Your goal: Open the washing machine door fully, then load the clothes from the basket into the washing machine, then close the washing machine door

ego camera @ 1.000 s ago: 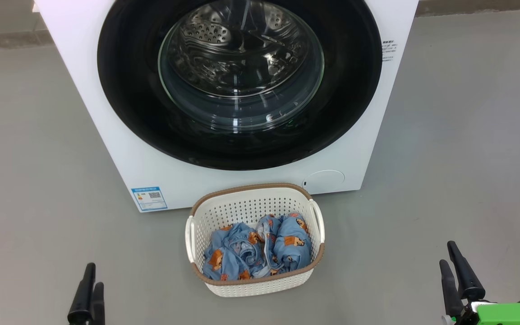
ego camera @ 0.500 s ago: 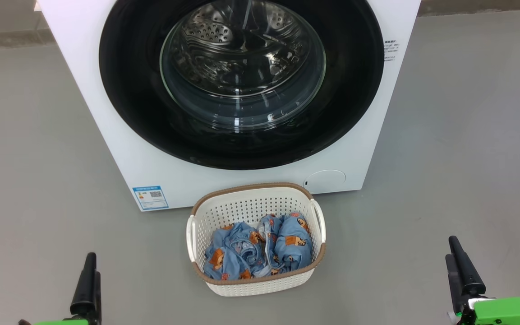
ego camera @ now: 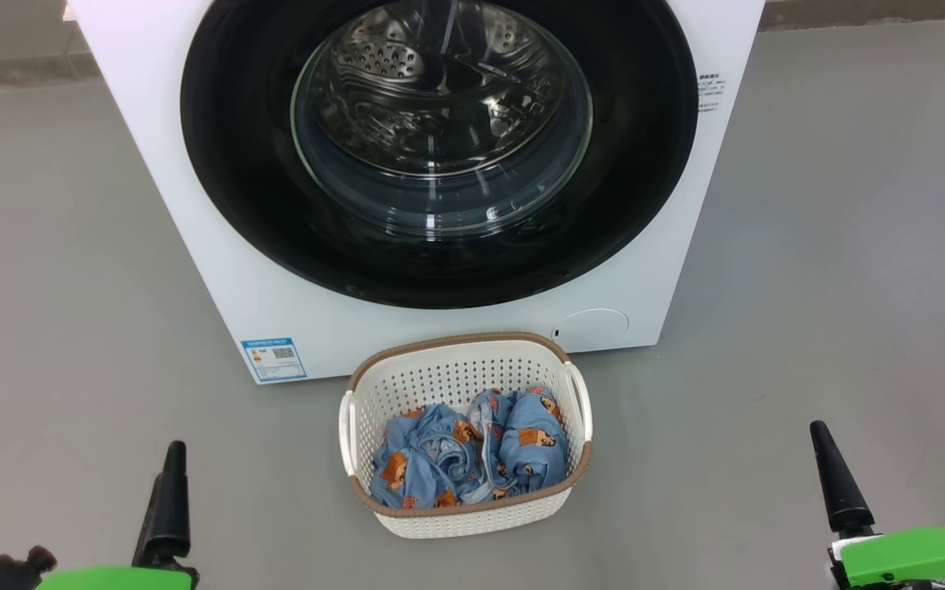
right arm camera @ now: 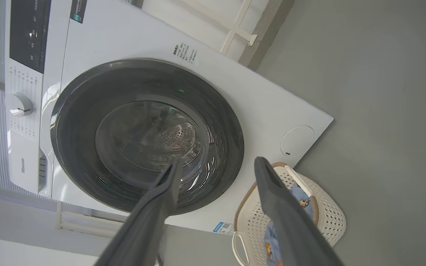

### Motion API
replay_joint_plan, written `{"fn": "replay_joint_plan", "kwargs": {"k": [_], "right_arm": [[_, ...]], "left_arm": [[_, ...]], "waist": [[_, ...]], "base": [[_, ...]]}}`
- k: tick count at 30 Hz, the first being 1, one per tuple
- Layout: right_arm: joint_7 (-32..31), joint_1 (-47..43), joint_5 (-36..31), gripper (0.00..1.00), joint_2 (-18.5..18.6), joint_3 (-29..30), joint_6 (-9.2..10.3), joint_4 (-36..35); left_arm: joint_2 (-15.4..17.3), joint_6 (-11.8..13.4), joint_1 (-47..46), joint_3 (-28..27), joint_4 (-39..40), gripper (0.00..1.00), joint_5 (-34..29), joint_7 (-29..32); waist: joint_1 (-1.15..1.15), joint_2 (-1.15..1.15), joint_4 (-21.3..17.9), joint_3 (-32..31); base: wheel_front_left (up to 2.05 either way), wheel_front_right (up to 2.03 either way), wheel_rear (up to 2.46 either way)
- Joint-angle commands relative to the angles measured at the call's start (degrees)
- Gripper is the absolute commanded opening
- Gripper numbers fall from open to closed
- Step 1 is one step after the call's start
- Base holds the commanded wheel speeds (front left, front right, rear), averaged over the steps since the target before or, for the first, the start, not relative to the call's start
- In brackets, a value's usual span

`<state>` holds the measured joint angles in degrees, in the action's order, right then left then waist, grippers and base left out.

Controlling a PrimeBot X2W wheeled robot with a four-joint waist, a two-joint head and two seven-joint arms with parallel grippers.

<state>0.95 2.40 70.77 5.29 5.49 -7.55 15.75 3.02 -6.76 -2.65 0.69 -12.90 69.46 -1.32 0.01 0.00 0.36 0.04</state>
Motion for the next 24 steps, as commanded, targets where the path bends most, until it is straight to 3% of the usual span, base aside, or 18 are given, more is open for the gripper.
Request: {"fn": "replay_joint_plan", "kwargs": {"k": [1,14,24], "right_arm": [[0.66,2.56,-2.23,1.0,1.16,-0.78,0.03,-1.73],[3.07,2.73,-20.2,1.0,1.66,-1.17,0.03,-2.24],[4.09,2.82,-30.38,1.0,1.27,-1.27,0.04,-2.89]], "left_arm": [[1.15,-0.3,-2.26,-0.62,2.02,1.0,-2.32,-0.65],[1.89,0.13,-1.9,1.06,2.54,1.0,-18.56,-2.87],[2.08,0.18,-1.87,2.17,2.42,1.0,-26.31,-4.56]], "waist": [[0.0,0.0,0.01,0.02],[0.0,0.0,0.11,0.04],[0.0,0.0,0.29,-0.05]], "base": [[0.0,0.0,0.0],[0.0,0.0,0.0],[0.0,0.0,0.0]]}}
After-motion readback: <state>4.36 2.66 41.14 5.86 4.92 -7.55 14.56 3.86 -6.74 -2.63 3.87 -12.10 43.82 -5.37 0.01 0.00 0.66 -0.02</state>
